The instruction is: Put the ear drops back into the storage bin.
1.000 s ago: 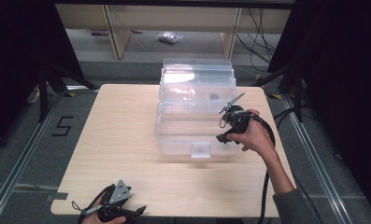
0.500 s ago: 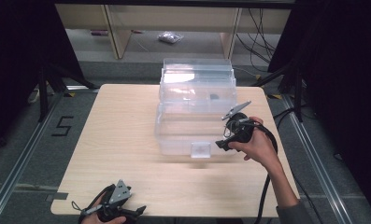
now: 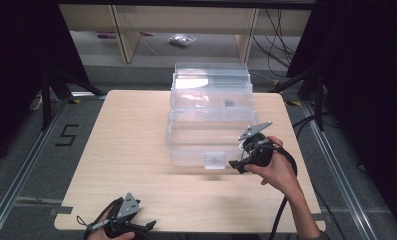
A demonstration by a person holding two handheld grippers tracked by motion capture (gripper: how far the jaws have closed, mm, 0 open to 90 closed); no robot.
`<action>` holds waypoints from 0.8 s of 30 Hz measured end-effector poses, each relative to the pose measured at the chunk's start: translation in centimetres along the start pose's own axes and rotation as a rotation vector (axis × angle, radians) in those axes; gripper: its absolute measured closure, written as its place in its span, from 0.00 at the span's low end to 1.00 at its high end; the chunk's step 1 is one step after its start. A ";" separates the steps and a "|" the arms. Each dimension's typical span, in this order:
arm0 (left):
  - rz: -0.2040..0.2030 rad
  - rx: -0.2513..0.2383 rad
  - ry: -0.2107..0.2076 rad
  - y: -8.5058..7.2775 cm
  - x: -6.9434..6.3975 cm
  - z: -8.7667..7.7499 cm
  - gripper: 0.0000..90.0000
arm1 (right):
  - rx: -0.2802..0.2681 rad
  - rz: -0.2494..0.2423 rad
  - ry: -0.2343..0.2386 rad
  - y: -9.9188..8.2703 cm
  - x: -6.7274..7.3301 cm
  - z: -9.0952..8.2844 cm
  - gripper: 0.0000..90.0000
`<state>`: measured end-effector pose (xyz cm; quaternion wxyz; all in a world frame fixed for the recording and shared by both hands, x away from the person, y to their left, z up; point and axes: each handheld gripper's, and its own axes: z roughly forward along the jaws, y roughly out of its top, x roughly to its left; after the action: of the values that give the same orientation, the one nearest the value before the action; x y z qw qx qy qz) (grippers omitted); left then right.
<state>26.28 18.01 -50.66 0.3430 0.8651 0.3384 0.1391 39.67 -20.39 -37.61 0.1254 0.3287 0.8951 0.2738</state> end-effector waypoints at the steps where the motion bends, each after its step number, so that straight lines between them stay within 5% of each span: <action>1: -0.001 -0.006 0.002 0.0 0.0 0.0 0.17 | -0.010 -0.016 -0.006 -0.1 0.0 0.0 0.24; 13: 0.005 -0.005 0.001 0.0 0.0 0.0 0.17 | -0.009 0.005 -0.001 -0.9 0.4 -0.1 0.24; 24: 0.006 -0.006 -0.002 0.0 0.0 -0.1 0.17 | -0.062 -0.001 -0.001 -2.4 1.5 0.0 0.24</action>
<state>26.21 18.01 -50.60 0.3456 0.8653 0.3349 0.1403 37.25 -20.92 -39.04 0.1363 0.3245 0.8862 0.3014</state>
